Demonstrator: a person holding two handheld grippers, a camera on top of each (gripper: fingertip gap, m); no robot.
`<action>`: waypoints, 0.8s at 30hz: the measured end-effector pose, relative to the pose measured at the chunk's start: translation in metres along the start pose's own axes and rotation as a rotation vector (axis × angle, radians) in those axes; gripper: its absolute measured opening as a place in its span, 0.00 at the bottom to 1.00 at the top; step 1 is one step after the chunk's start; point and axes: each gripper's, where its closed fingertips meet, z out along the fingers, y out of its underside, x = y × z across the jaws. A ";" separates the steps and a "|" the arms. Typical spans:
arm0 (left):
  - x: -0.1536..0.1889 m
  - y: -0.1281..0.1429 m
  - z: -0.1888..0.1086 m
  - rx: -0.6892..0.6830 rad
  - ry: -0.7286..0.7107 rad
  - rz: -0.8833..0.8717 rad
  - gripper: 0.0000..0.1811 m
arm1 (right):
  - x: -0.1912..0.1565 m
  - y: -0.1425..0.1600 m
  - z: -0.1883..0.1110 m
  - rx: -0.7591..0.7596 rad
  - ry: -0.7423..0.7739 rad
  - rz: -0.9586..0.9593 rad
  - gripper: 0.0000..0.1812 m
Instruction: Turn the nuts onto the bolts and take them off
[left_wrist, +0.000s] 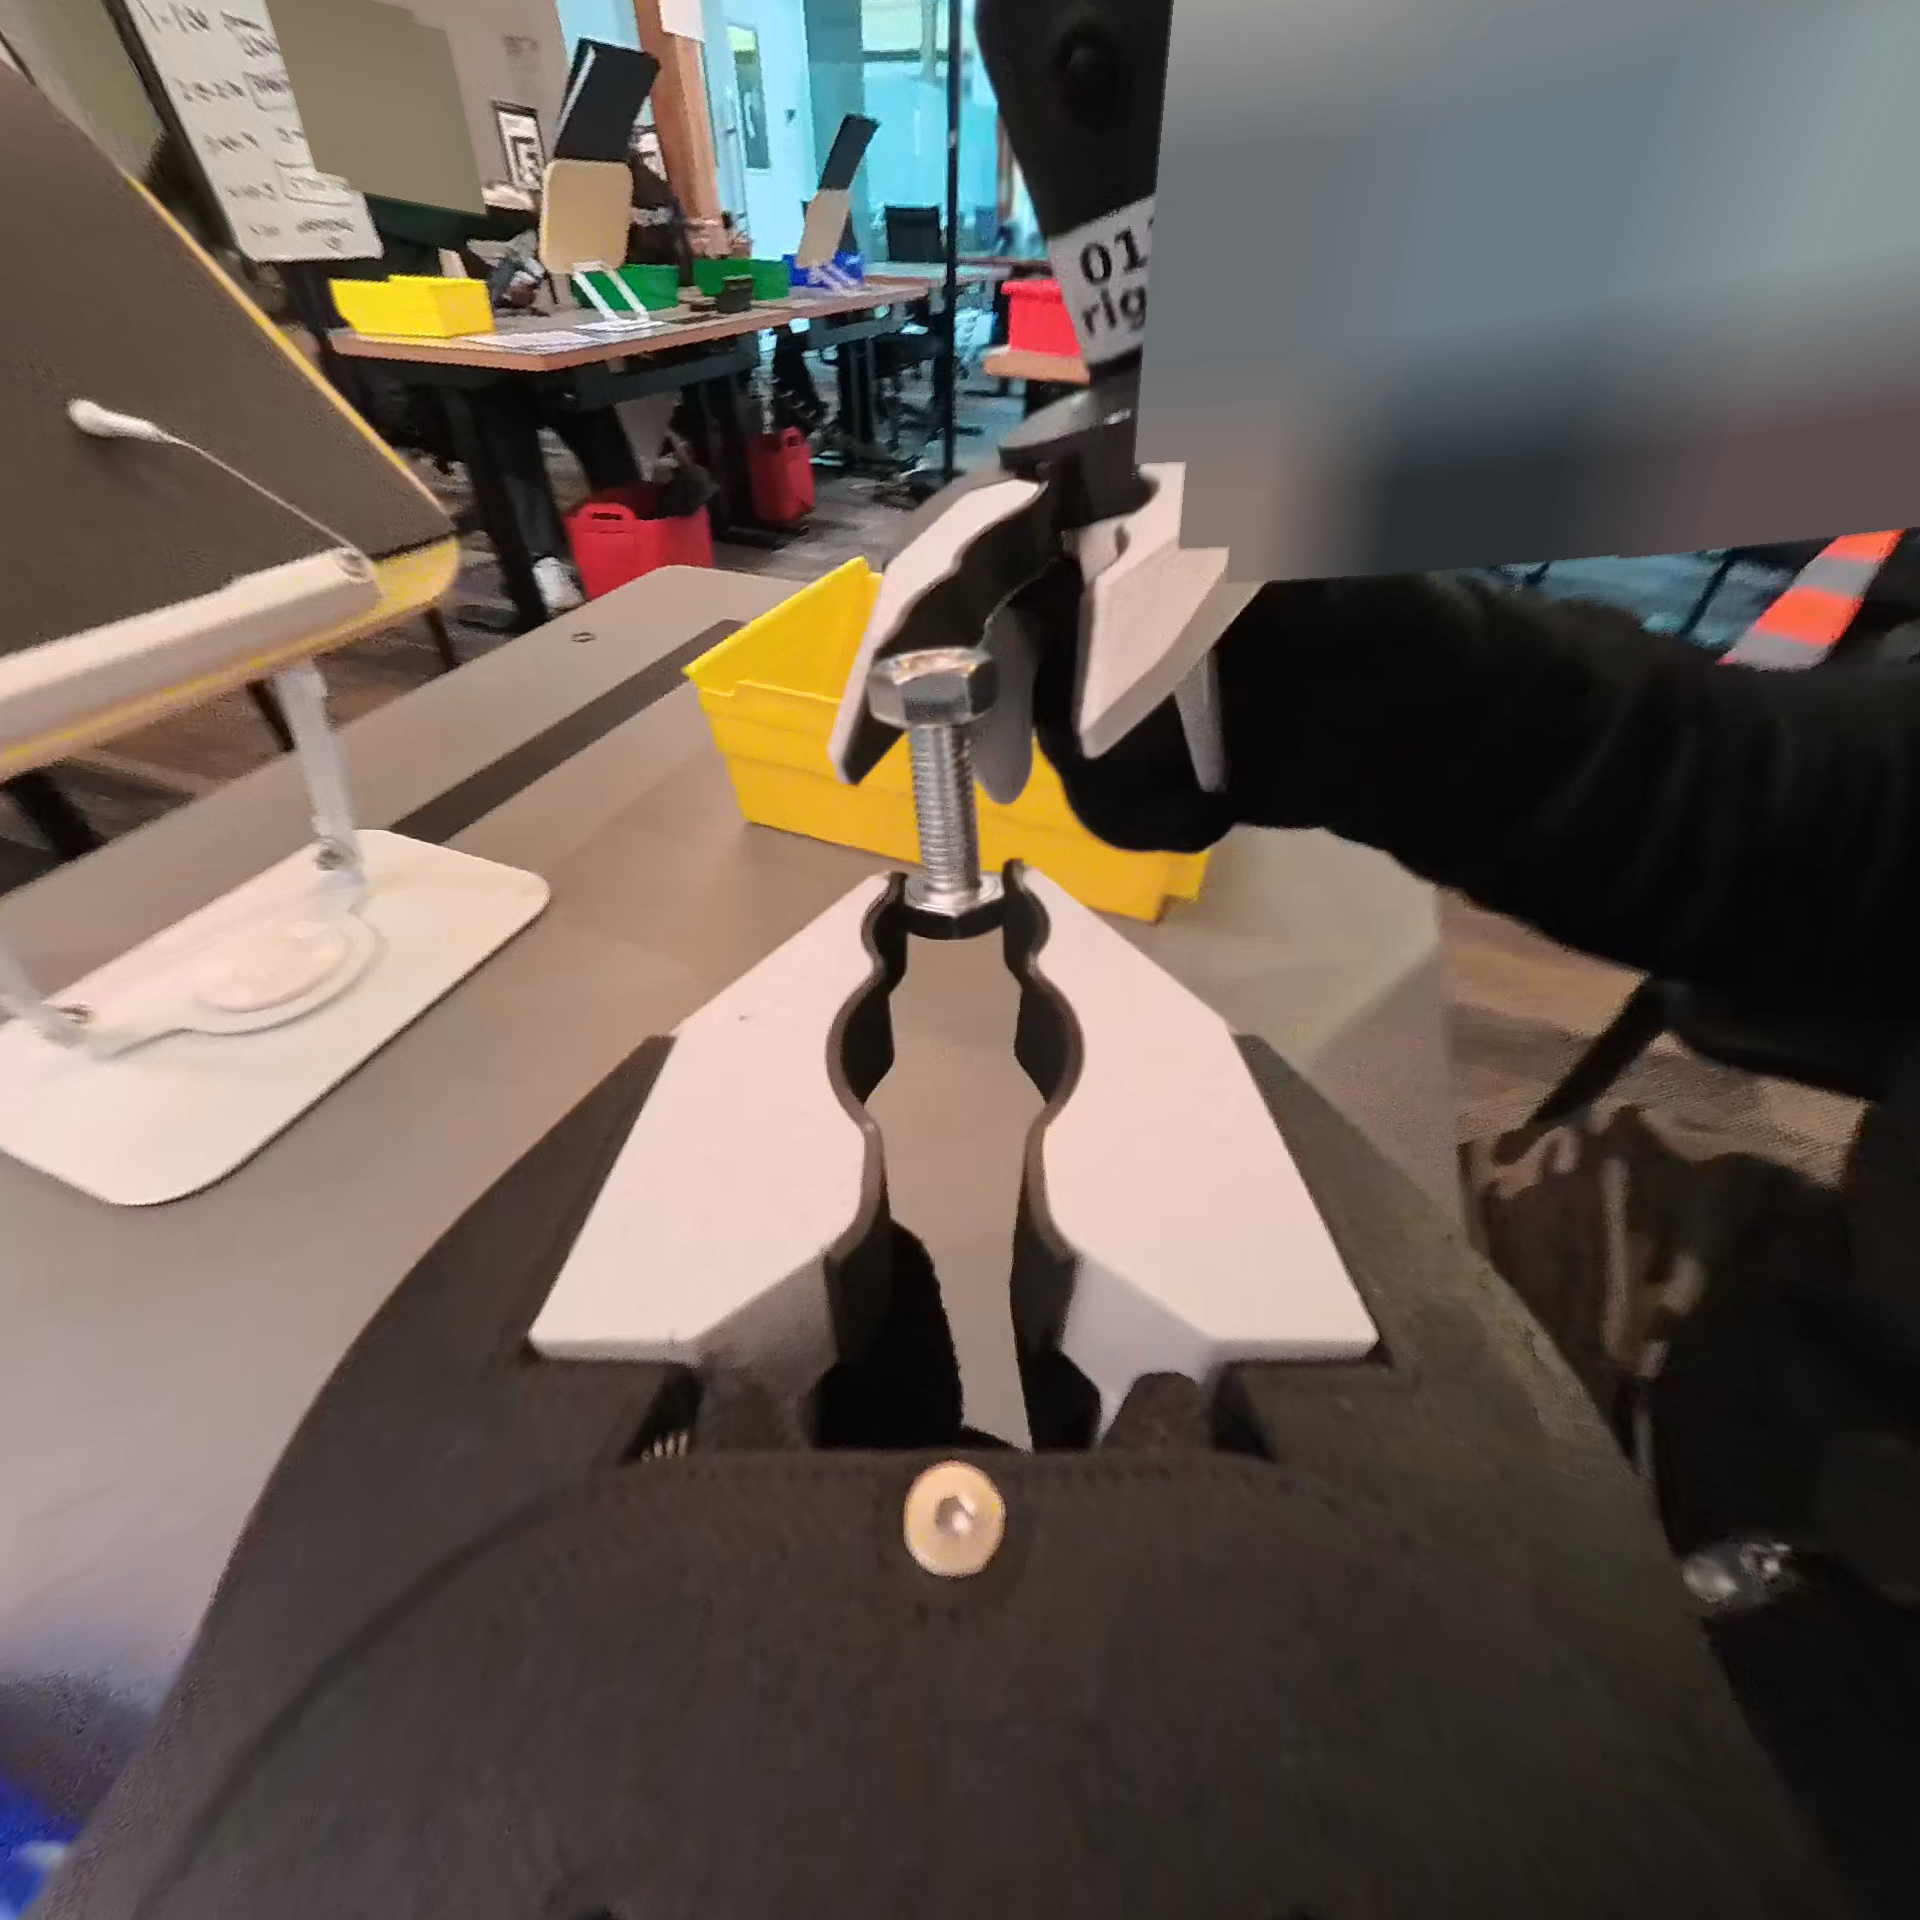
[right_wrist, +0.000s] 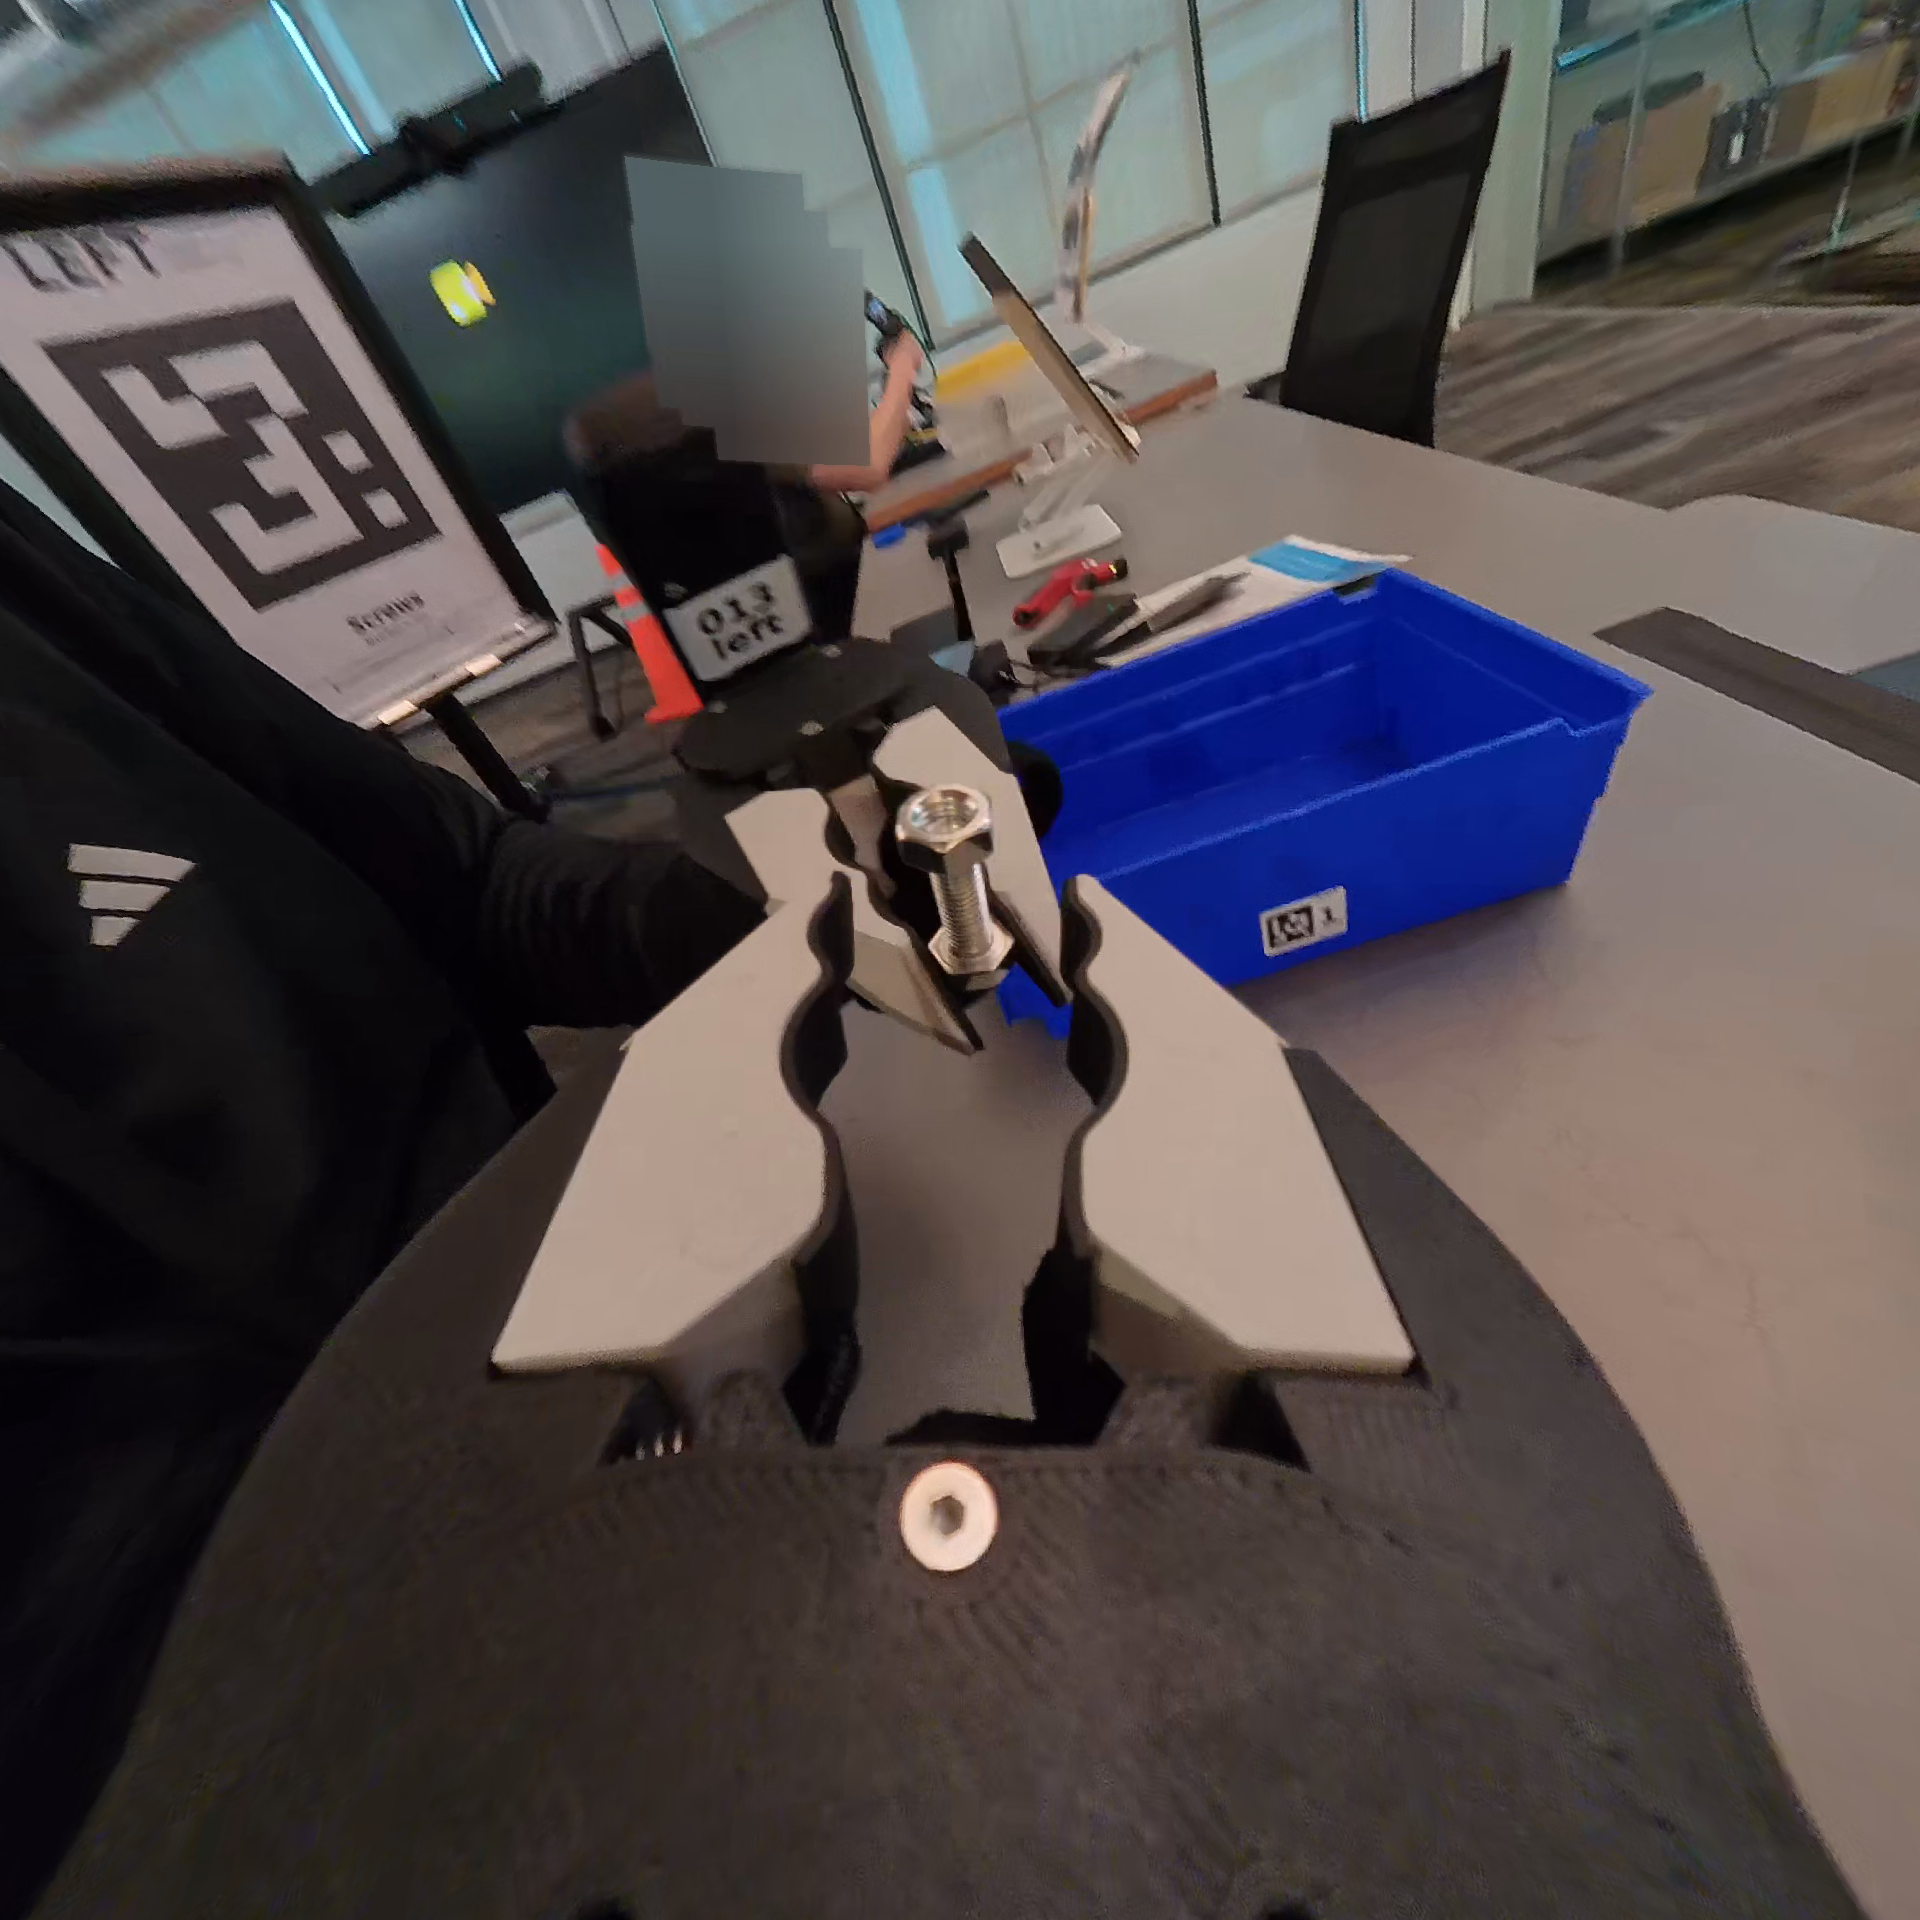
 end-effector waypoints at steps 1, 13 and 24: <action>0.000 0.001 0.000 -0.016 -0.018 0.037 0.09 | 0.001 0.003 0.001 -0.024 0.018 -0.007 0.21; -0.009 0.017 0.004 -0.137 -0.144 0.220 0.09 | 0.007 0.013 0.008 -0.122 0.110 0.013 0.15; -0.004 0.018 0.004 -0.155 -0.082 0.192 0.09 | 0.005 0.018 0.006 -0.204 0.116 -0.054 0.09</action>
